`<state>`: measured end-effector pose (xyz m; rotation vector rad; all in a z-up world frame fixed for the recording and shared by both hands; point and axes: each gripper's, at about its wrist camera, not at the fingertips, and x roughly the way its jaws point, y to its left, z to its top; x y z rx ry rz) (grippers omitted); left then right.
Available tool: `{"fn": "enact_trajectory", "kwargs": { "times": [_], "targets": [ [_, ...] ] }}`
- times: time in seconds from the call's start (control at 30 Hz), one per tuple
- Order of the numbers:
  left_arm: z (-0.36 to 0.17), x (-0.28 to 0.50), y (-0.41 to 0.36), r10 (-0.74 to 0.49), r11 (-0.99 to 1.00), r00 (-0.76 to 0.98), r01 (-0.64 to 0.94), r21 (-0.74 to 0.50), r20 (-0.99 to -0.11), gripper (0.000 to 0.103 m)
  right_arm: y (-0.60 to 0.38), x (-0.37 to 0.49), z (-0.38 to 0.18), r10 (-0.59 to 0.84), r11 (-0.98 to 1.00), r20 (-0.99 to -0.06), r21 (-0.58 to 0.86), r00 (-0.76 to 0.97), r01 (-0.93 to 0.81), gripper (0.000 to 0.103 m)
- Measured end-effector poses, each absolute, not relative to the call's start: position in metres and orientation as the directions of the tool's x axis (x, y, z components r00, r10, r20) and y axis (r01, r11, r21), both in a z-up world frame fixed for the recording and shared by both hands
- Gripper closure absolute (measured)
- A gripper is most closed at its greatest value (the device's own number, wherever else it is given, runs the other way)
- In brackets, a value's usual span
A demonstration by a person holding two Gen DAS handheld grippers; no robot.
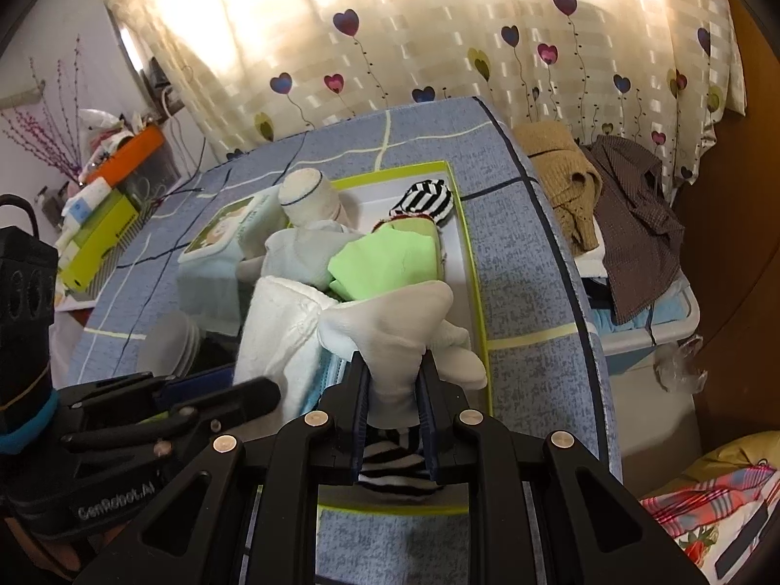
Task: Organize soft objects
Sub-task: 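Open both grippers to drop the cloth and sock into the box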
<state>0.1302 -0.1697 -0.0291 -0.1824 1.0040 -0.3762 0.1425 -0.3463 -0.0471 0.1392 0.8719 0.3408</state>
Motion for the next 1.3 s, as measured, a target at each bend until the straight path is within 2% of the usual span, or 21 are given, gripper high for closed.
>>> {"fn": "enact_trajectory", "kwargs": {
  "times": [0.07, 0.27, 0.33, 0.47, 0.63, 0.83, 0.97, 1.3],
  "targets": [
    [-0.029, 0.132, -0.172, -0.397, 0.918, 0.483, 0.234, -0.321, -0.781, 0.063, -0.345, 0.148, -0.050, 0.350, 0.936, -0.727, 0.259, 0.590, -0.237, 0.085],
    [-0.022, 0.127, -0.171, -0.380, 0.924, 0.516, 0.244, -0.294, -0.768, 0.061, -0.344, 0.155, -0.056, 0.358, 0.933, -0.739, 0.265, 0.570, -0.243, 0.084],
    [-0.019, 0.126, -0.169, -0.378, 0.925, 0.521, 0.246, -0.290, -0.765, 0.060, -0.345, 0.151, -0.057, 0.360, 0.932, -0.742, 0.268, 0.565, -0.242, 0.084],
    [-0.014, 0.120, -0.167, -0.385, 0.922, 0.530, 0.255, -0.291, -0.755, 0.060, -0.347, 0.142, -0.053, 0.354, 0.935, -0.742, 0.263, 0.570, -0.237, 0.074],
    [-0.006, 0.113, -0.164, -0.395, 0.918, 0.542, 0.268, -0.293, -0.742, 0.060, -0.345, 0.131, -0.041, 0.348, 0.937, -0.728, 0.246, 0.591, -0.249, 0.068],
    [0.005, 0.101, -0.155, -0.396, 0.918, 0.563, 0.269, -0.292, -0.726, 0.060, -0.342, 0.118, -0.029, 0.336, 0.941, -0.717, 0.233, 0.611, -0.245, 0.067],
    [0.013, 0.091, -0.152, -0.388, 0.921, 0.579, 0.277, -0.274, -0.717, 0.060, -0.337, 0.105, -0.019, 0.329, 0.943, -0.709, 0.217, 0.624, -0.252, 0.060],
    [0.025, 0.063, -0.141, -0.365, 0.929, 0.597, 0.286, -0.236, -0.714, 0.060, -0.318, 0.065, 0.000, 0.295, 0.952, -0.701, 0.158, 0.649, -0.262, 0.055]
  ]
}}
